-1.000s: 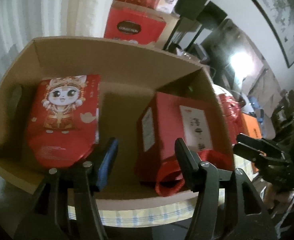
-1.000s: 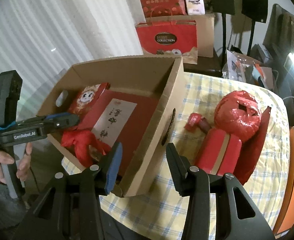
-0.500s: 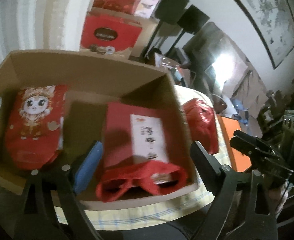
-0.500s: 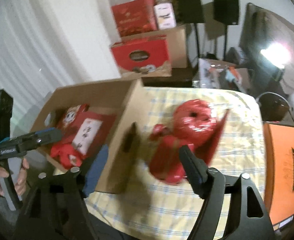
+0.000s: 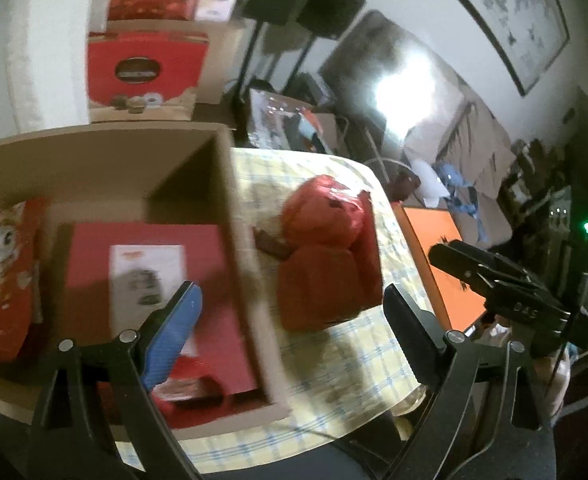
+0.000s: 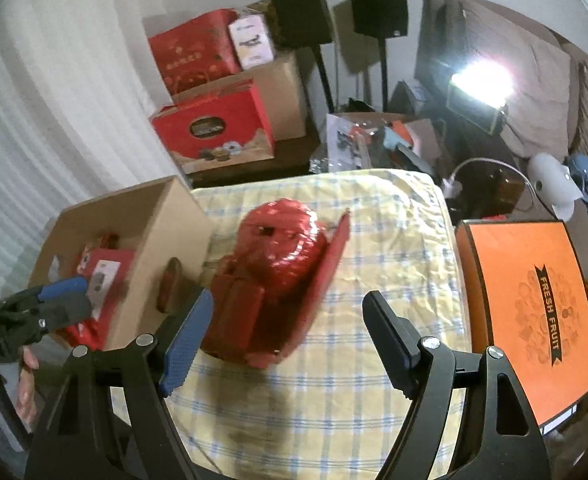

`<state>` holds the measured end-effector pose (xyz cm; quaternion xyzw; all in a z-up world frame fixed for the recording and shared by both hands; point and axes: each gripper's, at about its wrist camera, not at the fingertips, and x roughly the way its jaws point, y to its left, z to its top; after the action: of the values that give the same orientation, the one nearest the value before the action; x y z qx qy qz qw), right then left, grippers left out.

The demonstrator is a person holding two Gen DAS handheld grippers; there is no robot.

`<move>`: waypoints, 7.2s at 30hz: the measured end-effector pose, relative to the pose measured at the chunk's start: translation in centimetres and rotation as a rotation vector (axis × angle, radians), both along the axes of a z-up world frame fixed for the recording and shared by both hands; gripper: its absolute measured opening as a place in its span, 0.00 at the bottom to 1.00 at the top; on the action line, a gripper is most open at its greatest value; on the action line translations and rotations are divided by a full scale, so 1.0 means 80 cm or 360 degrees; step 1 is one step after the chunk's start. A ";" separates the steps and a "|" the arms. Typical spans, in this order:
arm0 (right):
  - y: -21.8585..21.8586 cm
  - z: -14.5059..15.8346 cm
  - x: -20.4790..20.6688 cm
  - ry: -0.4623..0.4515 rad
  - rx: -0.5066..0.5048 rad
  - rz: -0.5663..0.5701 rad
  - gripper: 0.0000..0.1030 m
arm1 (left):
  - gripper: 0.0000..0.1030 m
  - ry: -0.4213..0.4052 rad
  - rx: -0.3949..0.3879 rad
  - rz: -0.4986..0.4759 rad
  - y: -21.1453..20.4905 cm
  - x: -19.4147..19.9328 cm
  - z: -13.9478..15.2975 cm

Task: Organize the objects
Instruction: 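Withdraw the right gripper from the cardboard box toward the red bundle, then grasp the red rectangular case under the red bundle with the right gripper, then lift the red case and carry it over the cardboard box, right gripper, then lower the red case into the cardboard box and open the right gripper, then withdraw the right gripper from the box back over the table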

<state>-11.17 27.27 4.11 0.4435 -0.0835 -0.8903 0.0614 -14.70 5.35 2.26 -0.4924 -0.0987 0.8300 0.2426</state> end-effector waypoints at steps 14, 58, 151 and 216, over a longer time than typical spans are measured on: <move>0.040 -0.023 -0.010 -0.0064 -0.0021 -0.0070 0.76 | 0.88 -0.0018 -0.0153 -0.0128 0.092 -0.008 -0.026; 0.045 -0.042 -0.010 -0.0088 -0.0168 0.0011 0.55 | 0.59 -0.0040 -0.0497 -0.0089 0.146 -0.037 -0.092; -0.214 -0.032 -0.159 -0.0187 -0.0432 0.0616 0.72 | 0.58 -0.0104 -0.0192 0.0241 -0.059 -0.121 0.006; -0.064 0.025 -0.043 -0.0071 0.0039 0.0172 0.99 | 0.99 0.0187 -0.0346 0.0155 -0.007 -0.002 0.045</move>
<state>-14.59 22.17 6.12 0.4678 -0.0497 -0.8765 0.1021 -14.89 4.80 5.87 -0.4610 -0.0176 0.8740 0.1525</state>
